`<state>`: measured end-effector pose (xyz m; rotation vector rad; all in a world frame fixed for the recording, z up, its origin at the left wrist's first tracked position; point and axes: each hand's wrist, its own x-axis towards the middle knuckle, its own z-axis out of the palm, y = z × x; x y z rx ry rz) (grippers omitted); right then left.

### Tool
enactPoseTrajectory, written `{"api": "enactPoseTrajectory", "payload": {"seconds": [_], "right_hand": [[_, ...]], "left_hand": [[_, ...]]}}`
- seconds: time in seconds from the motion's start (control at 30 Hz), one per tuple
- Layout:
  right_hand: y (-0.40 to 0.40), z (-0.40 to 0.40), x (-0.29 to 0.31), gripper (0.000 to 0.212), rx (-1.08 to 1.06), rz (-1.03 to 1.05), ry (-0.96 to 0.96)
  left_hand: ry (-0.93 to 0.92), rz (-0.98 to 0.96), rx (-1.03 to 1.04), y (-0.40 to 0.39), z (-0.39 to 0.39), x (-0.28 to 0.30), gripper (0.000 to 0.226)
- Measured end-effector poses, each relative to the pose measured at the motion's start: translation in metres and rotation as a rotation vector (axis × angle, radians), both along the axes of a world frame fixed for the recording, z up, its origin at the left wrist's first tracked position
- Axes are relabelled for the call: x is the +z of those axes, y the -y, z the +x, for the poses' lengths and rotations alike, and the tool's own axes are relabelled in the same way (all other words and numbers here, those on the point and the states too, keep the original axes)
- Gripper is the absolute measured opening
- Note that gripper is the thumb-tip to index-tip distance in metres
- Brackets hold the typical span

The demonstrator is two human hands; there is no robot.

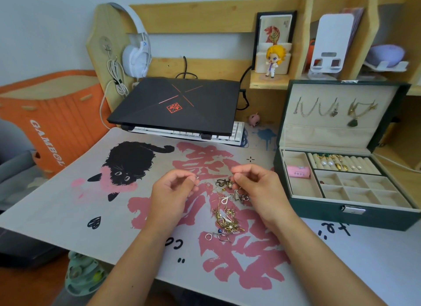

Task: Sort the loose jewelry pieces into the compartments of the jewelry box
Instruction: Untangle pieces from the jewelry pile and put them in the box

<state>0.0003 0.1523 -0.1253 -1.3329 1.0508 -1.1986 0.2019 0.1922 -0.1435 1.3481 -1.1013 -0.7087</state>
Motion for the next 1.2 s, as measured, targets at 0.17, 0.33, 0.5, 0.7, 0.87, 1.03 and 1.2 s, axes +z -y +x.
{"api": "enactPoseTrajectory", "payload": {"seconds": [0.17,0.33,0.5,0.7,0.87,1.03,1.2], "right_hand": [[-0.003,0.002,0.003,0.028,0.066,-0.024,-0.016],[-0.006,0.004,0.002,0.008,0.12,-0.046,0.007],[-0.01,0.006,0.005,0.008,0.183,-0.087,-0.03],[-0.032,-0.014,0.02,0.01,0.164,-0.045,0.074],[-0.055,-0.05,0.038,0.011,0.113,-0.062,0.069],[-0.07,-0.086,0.049,0.013,-0.02,-0.073,0.019],[-0.084,-0.111,0.047,0.009,-0.068,-0.052,-0.031]], "left_hand": [[-0.019,0.019,0.003,0.0,-0.002,0.002,0.016],[0.037,-0.018,0.079,-0.005,-0.007,0.005,0.014],[-0.038,0.019,0.008,-0.018,-0.028,0.017,0.008],[-0.309,0.153,-0.228,-0.037,-0.059,0.045,0.008],[-0.383,0.161,-0.345,-0.04,-0.089,0.062,0.018],[-0.323,0.192,-0.403,-0.042,-0.121,0.067,0.006],[-0.156,0.202,-0.397,-0.046,-0.146,0.066,0.009]]}}
